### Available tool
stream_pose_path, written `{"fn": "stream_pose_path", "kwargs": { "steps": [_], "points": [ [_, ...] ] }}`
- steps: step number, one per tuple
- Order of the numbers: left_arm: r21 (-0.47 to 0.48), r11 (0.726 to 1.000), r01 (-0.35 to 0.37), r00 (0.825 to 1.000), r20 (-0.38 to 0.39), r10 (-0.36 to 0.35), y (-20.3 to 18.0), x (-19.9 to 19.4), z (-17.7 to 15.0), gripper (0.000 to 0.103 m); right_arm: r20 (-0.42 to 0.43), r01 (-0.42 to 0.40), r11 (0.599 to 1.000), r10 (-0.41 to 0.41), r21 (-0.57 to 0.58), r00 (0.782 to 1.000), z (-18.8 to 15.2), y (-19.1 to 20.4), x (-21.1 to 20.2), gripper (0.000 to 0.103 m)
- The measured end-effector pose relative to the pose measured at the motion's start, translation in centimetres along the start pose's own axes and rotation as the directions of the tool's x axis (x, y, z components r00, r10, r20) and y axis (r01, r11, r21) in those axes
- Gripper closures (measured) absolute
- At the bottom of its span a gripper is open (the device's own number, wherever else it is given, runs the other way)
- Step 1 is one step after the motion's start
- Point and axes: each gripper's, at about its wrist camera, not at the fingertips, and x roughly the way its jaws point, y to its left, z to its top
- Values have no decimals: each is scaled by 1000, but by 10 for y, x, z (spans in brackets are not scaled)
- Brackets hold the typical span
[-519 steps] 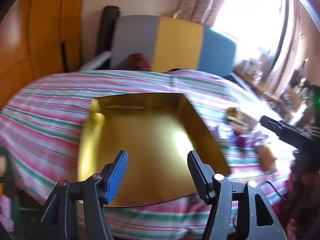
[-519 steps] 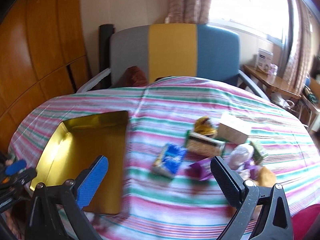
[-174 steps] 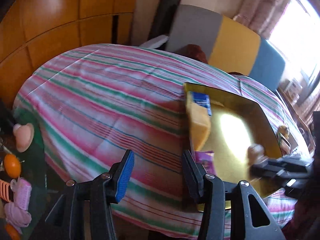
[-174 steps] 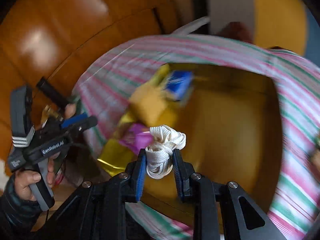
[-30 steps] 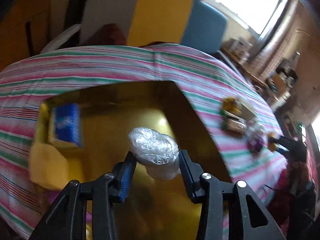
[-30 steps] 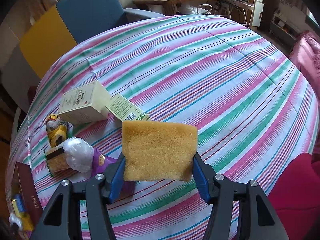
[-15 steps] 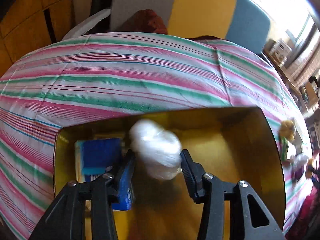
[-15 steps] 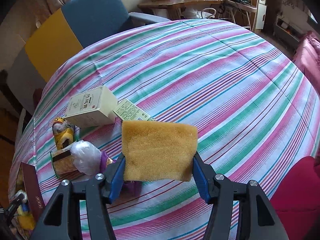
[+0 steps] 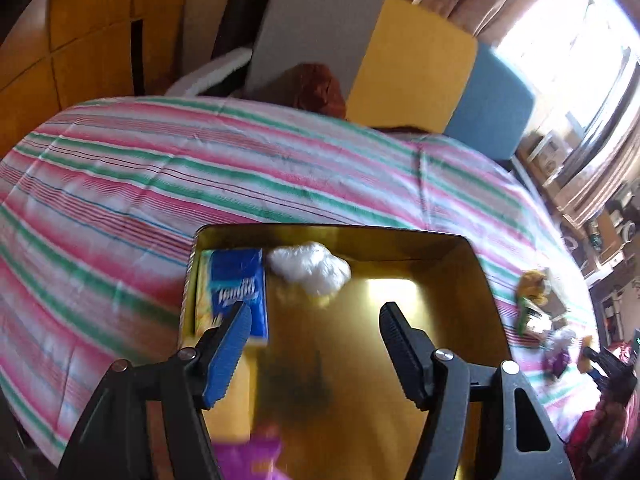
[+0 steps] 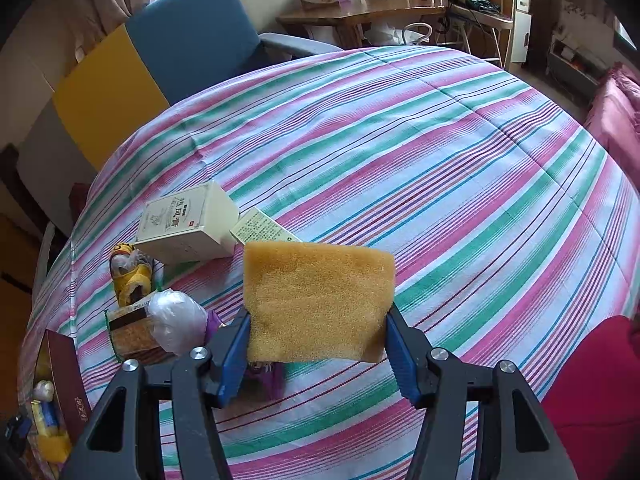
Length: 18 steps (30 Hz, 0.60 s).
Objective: Organize objects
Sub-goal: 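Place the plastic-wrapped bundle in the tray with the left gripper and release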
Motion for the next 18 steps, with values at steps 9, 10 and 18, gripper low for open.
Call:
{"fn": "stream_pose_path", "kwargs": {
  "steps": [9, 10, 18],
  "points": [
    [-2, 1000, -24, 1000, 19, 24, 21, -52, -55, 37, 117, -89, 994, 95, -56, 989, -4, 14, -28, 41],
    [-12, 1000, -26, 1000, 15, 26, 25, -55, -60, 37, 122, -94, 993, 102, -67, 987, -5, 17, -31, 41],
    [24, 996, -88, 993, 79, 86, 28, -77, -80, 37, 98, -170, 947, 203, -273, 974, -42, 95, -62, 41]
  ]
}}
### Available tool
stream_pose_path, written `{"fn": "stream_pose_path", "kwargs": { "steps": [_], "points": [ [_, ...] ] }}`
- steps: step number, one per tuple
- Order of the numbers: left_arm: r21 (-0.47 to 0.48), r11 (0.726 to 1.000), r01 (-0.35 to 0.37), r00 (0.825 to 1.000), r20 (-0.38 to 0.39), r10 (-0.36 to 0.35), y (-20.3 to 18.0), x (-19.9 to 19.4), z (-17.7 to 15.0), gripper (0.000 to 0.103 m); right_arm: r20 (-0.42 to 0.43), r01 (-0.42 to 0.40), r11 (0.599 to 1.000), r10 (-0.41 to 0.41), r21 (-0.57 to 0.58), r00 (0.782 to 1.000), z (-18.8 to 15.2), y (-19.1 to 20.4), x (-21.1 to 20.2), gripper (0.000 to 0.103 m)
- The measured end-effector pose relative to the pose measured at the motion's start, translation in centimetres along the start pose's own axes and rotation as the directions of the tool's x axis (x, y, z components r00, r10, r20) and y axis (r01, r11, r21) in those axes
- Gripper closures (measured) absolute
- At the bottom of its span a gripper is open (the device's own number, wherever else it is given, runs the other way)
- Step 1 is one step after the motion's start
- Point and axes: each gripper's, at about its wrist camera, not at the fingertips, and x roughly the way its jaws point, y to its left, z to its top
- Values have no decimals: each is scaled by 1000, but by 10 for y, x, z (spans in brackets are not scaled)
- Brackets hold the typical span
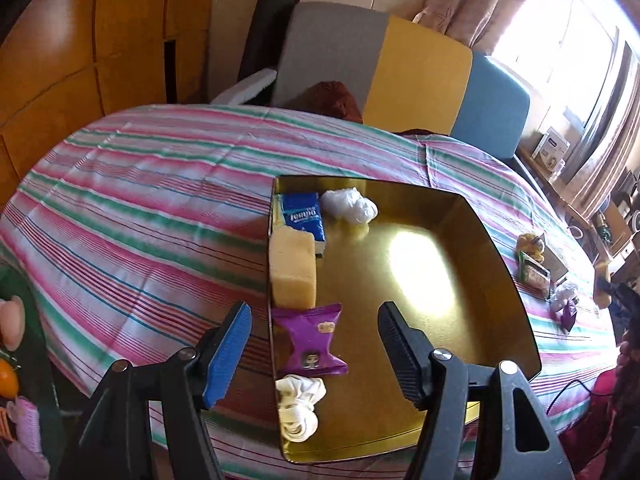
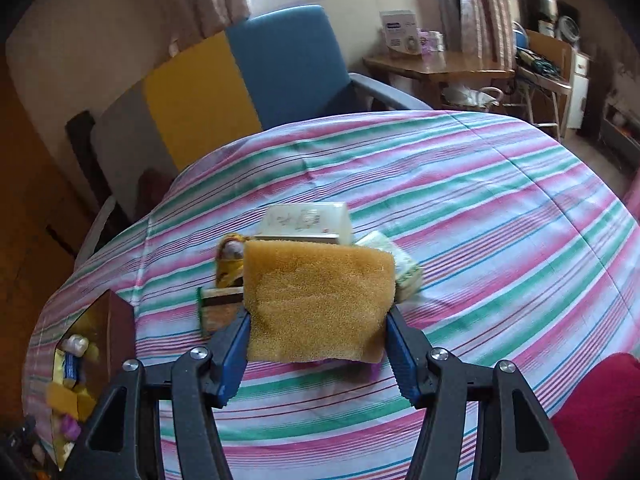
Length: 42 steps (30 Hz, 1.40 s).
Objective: Organize objects
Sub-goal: 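Place the plastic-wrapped bundle in the tray with the left gripper and release, then lower the yellow sponge into the tray with the right gripper and release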
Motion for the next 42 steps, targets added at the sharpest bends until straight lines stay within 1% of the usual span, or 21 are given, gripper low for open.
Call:
{"fn": "stream_pose_path", "kwargs": {
  "steps": [2, 5, 7, 10, 14, 16, 19, 24, 26, 27, 28, 29, 30, 32, 34, 36, 38, 42],
  "points": [
    [6, 1000, -6, 1000, 19, 6, 0, -4, -1, 37, -23, -53, 997, 52, -64, 998, -3, 33, 0, 41],
    [18, 1000, -24, 999, 43, 23, 0, -9, -3, 37, -76, -157, 974, 146, -165, 986, -13, 93, 2, 41],
    [16, 1000, -19, 999, 41, 18, 2, -9, -5, 37, -123, -221, 950, 198, -222, 972, -21, 130, 6, 41],
    [14, 1000, -24, 999, 35, 24, 6, -7, -8, 37, -213, -314, 897, 257, -312, 943, -38, 191, 16, 41],
    [-3, 1000, -19, 1000, 20, 19, 15, -4, -13, 37, -338, -397, 835, 273, -380, 900, -62, 258, 40, 41],
    [-10, 1000, -14, 1000, 12, 14, 18, -1, -15, 37, -384, -412, 821, 260, -395, 886, -71, 282, 53, 41],
    [-32, 999, -13, 1000, 2, 14, 27, 1, -19, 37, -433, -402, 818, 213, -411, 876, -83, 315, 82, 41],
    [-76, 997, -22, 1000, -10, 22, 43, 4, -22, 37, -477, -345, 841, 119, -418, 871, -95, 355, 131, 41],
    [-89, 996, -26, 1000, -14, 24, 48, 5, -22, 37, -485, -332, 846, 102, -417, 869, -97, 368, 145, 41],
    [-94, 995, -24, 1000, -16, 23, 49, 6, -22, 37, -493, -335, 847, 101, -413, 864, -99, 374, 150, 40],
    [-98, 995, -23, 1000, -17, 21, 51, 7, -22, 37, -507, -345, 848, 107, -402, 855, -101, 378, 155, 40],
    [-98, 995, -24, 1000, -18, 22, 51, 8, -22, 37, -523, -364, 850, 127, -380, 843, -102, 382, 159, 37],
    [-99, 995, -25, 1000, -21, 23, 52, 8, -23, 37, -516, -381, 850, 157, -363, 842, -101, 384, 159, 37],
    [-102, 995, -25, 999, -25, 22, 53, 10, -23, 37, -527, -420, 850, 209, -319, 824, -99, 383, 161, 36],
    [-99, 995, -24, 999, -28, 22, 52, 11, -23, 37, -519, -434, 845, 231, -312, 823, -97, 379, 156, 34],
    [-97, 995, -26, 999, -28, 23, 52, 12, -23, 37, -507, -440, 843, 245, -309, 826, -94, 372, 151, 26],
    [-93, 995, -29, 999, -30, 26, 50, 12, -24, 37, -501, -452, 843, 268, -292, 823, -92, 366, 143, 24],
    [-81, 996, -31, 999, -15, 30, 46, 7, -24, 37, -470, -454, 843, 289, -287, 834, -88, 346, 124, 21]
  ]
}}
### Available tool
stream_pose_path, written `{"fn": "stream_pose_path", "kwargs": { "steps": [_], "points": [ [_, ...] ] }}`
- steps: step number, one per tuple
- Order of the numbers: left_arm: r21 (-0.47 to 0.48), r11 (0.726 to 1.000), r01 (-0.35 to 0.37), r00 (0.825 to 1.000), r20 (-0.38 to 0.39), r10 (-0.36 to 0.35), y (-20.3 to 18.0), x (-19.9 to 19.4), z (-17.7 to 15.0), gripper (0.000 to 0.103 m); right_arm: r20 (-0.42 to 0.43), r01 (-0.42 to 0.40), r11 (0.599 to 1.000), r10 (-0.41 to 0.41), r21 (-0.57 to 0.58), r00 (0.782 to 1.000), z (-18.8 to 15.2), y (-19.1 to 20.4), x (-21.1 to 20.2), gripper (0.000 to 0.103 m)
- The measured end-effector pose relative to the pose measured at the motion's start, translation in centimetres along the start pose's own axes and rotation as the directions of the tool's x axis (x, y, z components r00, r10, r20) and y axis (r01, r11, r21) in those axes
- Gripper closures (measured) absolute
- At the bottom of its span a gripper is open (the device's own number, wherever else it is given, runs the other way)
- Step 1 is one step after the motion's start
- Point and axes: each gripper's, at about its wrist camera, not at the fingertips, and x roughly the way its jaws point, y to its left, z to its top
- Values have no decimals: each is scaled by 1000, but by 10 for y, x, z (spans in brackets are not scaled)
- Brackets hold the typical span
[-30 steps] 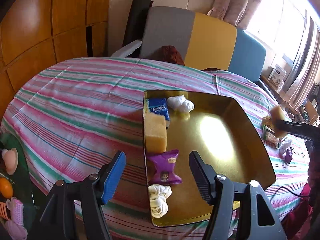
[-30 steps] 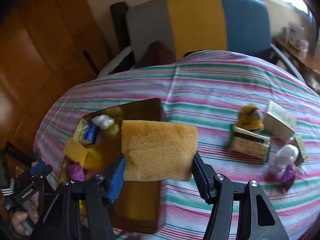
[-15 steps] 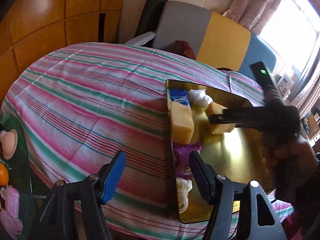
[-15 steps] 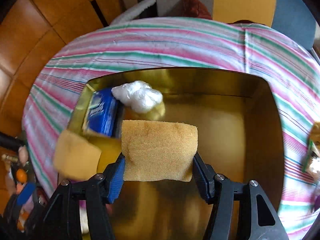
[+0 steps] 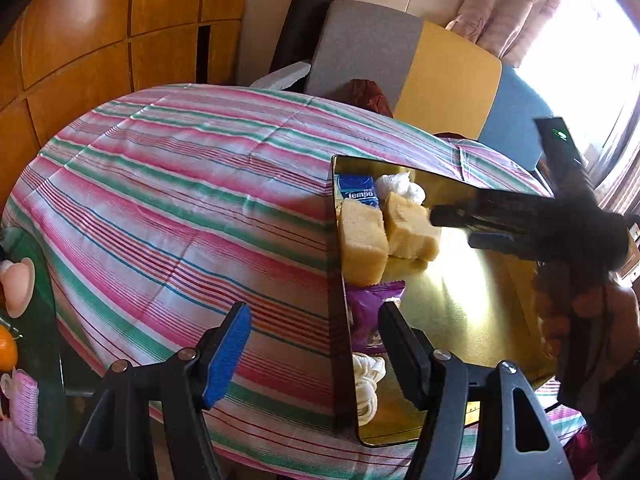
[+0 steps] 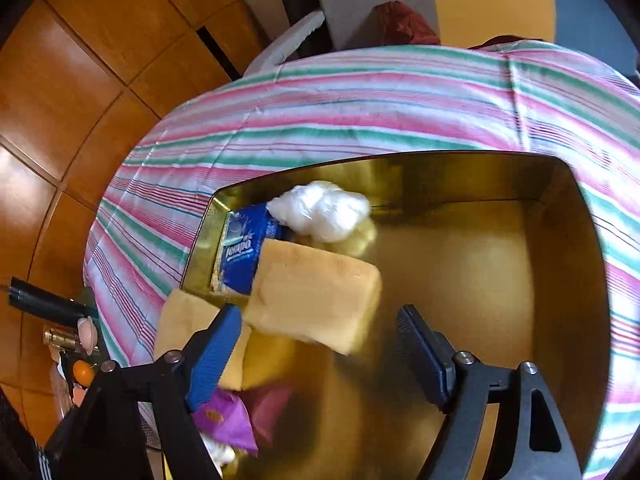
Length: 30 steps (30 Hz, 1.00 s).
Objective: Organize objects
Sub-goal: 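Lower the yellow sponge into the tray with the right gripper and release, then move both grippers back to the loose items on the table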
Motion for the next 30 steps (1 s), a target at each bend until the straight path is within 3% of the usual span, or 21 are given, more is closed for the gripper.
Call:
{"fn": "stream_pose_path", "kwargs": {
  "steps": [9, 20, 26, 30],
  "points": [
    [48, 999, 6, 1000, 19, -7, -17, -13, -2, 37, 96, 21, 1000, -22, 12, 995, -29, -40, -68, 17],
    [133, 991, 23, 999, 25, -27, -50, -24, -5, 37, 194, 140, 984, -159, 107, 968, -70, -115, -138, 16],
    [191, 981, 30, 999, 18, -34, -75, -26, -6, 37, 242, 217, 947, -274, 237, 931, -86, -182, -184, 16],
    [240, 970, 48, 999, 6, -50, -99, -24, -6, 37, 265, 281, 896, -380, 344, 886, -96, -232, -214, 16]
  ]
}}
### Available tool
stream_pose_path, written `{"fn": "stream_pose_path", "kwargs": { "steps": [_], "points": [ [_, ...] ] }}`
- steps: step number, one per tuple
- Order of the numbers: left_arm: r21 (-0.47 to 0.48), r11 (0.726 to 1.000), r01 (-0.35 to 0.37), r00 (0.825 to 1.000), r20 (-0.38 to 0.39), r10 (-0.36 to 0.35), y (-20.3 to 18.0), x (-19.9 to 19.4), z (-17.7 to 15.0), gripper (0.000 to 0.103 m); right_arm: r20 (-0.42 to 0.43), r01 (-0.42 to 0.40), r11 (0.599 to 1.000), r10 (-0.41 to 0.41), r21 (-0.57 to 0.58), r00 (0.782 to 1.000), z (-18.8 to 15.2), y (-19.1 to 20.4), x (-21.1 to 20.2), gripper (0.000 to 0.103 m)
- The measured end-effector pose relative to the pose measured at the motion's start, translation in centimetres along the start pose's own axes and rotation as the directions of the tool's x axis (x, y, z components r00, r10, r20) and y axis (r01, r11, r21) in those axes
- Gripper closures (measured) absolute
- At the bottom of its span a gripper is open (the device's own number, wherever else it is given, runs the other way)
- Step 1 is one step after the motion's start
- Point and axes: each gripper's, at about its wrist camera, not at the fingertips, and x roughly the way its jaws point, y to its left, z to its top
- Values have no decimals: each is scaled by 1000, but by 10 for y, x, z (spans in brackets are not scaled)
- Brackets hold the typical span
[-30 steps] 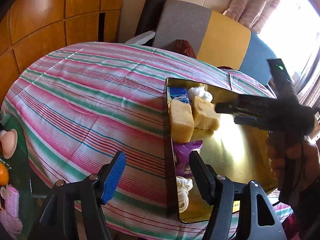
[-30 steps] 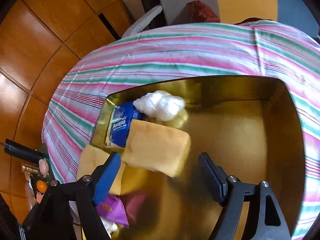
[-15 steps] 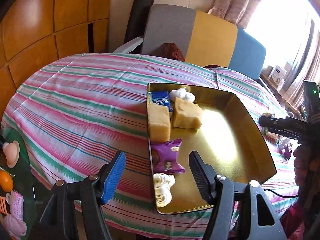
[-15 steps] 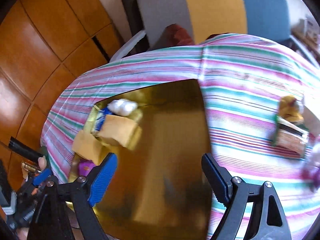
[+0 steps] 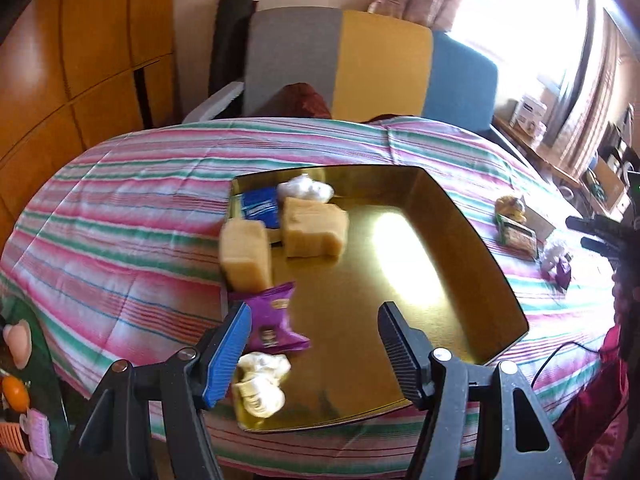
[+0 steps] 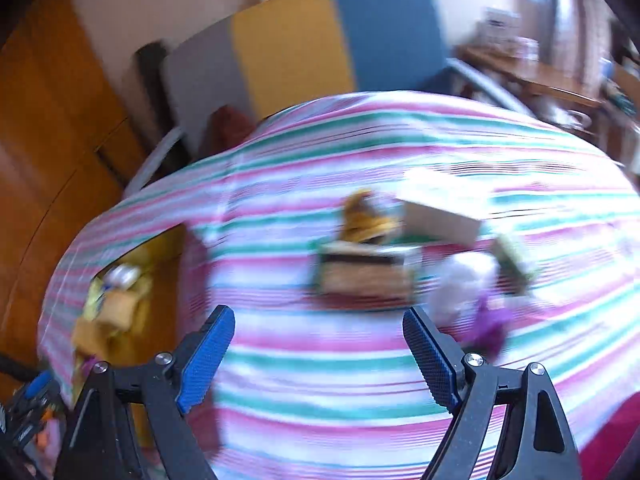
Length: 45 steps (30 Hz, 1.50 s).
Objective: Organize objects
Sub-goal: 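Move both grippers back to the loose items on the table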
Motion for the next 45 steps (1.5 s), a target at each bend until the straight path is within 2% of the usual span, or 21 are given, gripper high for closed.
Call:
{"fn": "stream_pose_path", "kwargs": {
  "steps": [4, 7, 10, 12, 19, 24, 26, 29, 32, 36, 40, 45],
  "points": [
    [48, 998, 36, 999, -14, -35, -25, 4, 7, 37, 63, 105, 989, -112, 99, 992, 7, -57, -3, 16],
    [84, 994, 68, 997, -35, -65, -47, 10, 13, 37, 73, 119, 966, -139, 231, 988, 2, -96, -1, 16],
    [121, 985, 123, 991, -70, -116, -75, 17, 19, 37, 78, 76, 933, -111, 351, 991, 3, -122, -3, 16],
    [158, 978, 140, 989, -79, -128, -95, 21, 22, 37, 90, 70, 924, -112, 375, 990, 2, -128, -6, 16],
    [257, 936, 239, 969, -129, -212, -167, 37, 39, 37, 66, 8, 895, -42, 446, 997, -4, -137, 0, 16],
    [386, 887, 254, 964, -175, -200, -223, 61, 47, 37, 59, -30, 881, 2, 473, 998, -7, -140, 3, 16],
    [466, 847, 257, 963, -193, -187, -244, 72, 50, 37, 61, -38, 879, 10, 476, 998, -8, -140, 3, 15],
    [601, 760, 248, 967, -207, -151, -277, 93, 55, 37, 64, -56, 876, 28, 478, 998, -7, -141, 3, 14],
    [673, 687, 273, 959, -246, -140, -299, 114, 60, 35, 62, -71, 875, 47, 480, 997, -7, -142, 5, 14],
    [770, 584, 257, 964, -249, -97, -327, 143, 61, 31, 58, -91, 864, 72, 495, 996, -8, -145, 7, 14],
    [828, 504, 245, 967, -244, -69, -348, 167, 62, 30, 53, -111, 852, 98, 511, 994, -9, -148, 10, 13],
    [854, 450, 263, 963, -263, -64, -365, 190, 67, 30, 42, -131, 846, 128, 516, 991, -9, -147, 15, 13]
  ]
}}
